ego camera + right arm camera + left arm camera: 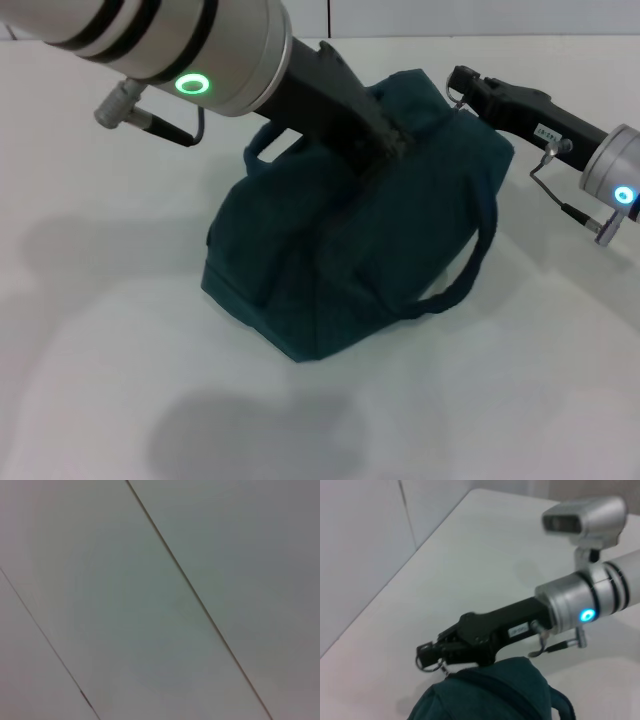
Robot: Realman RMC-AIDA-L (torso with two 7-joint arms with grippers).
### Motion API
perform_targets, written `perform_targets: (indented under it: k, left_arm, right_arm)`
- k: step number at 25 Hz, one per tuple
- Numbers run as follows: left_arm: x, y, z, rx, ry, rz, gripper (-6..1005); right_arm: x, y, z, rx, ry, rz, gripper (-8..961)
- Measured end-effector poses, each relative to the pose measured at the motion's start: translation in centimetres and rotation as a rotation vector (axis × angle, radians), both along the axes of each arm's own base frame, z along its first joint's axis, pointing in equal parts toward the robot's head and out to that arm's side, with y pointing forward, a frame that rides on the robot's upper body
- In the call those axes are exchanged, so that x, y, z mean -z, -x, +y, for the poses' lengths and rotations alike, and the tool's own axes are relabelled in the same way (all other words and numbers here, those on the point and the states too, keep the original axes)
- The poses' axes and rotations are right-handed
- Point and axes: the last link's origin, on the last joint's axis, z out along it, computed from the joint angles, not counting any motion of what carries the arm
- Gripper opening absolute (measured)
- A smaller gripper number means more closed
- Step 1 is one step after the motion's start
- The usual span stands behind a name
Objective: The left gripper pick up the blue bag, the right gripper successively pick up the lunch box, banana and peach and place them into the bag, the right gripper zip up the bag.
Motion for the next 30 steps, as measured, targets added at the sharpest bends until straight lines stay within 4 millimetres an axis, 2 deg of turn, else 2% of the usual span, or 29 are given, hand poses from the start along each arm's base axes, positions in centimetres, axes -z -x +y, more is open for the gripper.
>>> perform_targets:
  k: [11, 16, 21, 25, 30]
  left_arm:
    - [-0.1, 0.1, 0.1, 0.005, 0.0, -0.012, 30]
    - [-0.2, 0.7, 0.7, -0.003, -0.035, -0.014, 30]
    - [-0.1, 1.3, 1.6, -0.039, -0.053, -0.03, 27]
    - [-0.2, 1.5, 2.0, -0.068, -0.04, -0.074, 24]
    - [-0.7, 1.4, 2.3, -0.051, -0.068, -0.162, 105]
  right_arm:
    - [-0.2, 0.2, 0.0, -0.01, -0.006, 0.012, 124]
    - [-1.3, 0.2, -0.6, -0.036, -0.038, 0.082, 125]
    - [-2.8, -0.6, -2.2, -0.071, -0.089, 0.166, 126]
    - [-3.4, -1.2, -2.9, -0.081, -0.115, 0.182, 310]
    - [-3.7, -2.1, -3.4, -0.069, -0.132, 0.172, 509]
